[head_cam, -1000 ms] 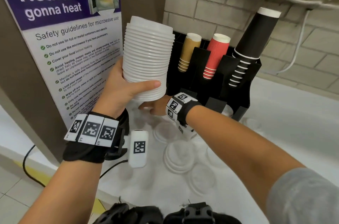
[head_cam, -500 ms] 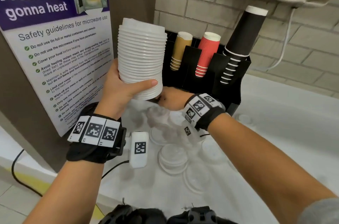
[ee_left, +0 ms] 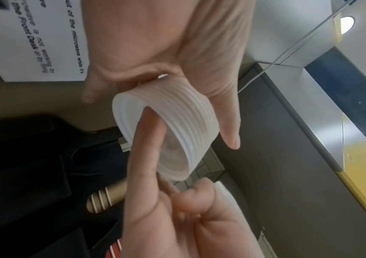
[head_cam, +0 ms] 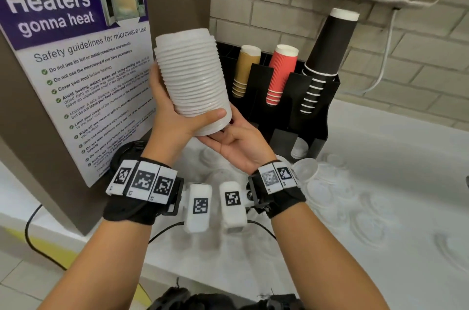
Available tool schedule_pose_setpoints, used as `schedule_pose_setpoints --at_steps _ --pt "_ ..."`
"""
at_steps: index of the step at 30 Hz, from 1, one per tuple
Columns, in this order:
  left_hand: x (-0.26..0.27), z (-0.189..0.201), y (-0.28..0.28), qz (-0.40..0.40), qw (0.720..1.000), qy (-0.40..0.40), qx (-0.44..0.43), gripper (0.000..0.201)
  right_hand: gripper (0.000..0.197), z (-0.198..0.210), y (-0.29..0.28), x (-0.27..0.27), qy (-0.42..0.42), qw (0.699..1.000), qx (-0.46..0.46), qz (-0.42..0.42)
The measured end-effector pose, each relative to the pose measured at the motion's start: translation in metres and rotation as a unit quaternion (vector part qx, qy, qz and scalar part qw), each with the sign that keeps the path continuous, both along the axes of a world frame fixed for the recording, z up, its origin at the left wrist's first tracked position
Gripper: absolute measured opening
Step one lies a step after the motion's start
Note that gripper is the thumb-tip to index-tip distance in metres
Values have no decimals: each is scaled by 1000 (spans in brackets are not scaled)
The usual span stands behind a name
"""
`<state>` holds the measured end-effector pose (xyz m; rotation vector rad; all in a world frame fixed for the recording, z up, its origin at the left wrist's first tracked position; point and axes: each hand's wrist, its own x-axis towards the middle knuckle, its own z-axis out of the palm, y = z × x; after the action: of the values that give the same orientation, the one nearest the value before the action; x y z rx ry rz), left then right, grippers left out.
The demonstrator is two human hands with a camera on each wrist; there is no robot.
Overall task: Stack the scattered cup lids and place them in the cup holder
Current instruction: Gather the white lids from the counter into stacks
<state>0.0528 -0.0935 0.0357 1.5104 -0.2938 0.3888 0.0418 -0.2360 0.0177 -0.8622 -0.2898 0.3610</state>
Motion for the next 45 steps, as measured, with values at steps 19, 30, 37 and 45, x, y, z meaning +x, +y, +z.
schedule_pose_setpoints --at_steps 19,30,37,45 --pt "10 16 65 48 924 -11 380 59 66 -44 44 15 106 984 -64 -124" --pt "12 -6 69 28 844 159 511 62 61 -84 74 24 243 955 -117 -126" --pt "12 -5 64 55 841 177 509 65 64 -88 68 33 99 884 -453 -64" --pt "9 1 60 39 822 180 539 62 55 -83 66 39 97 840 -529 -73"
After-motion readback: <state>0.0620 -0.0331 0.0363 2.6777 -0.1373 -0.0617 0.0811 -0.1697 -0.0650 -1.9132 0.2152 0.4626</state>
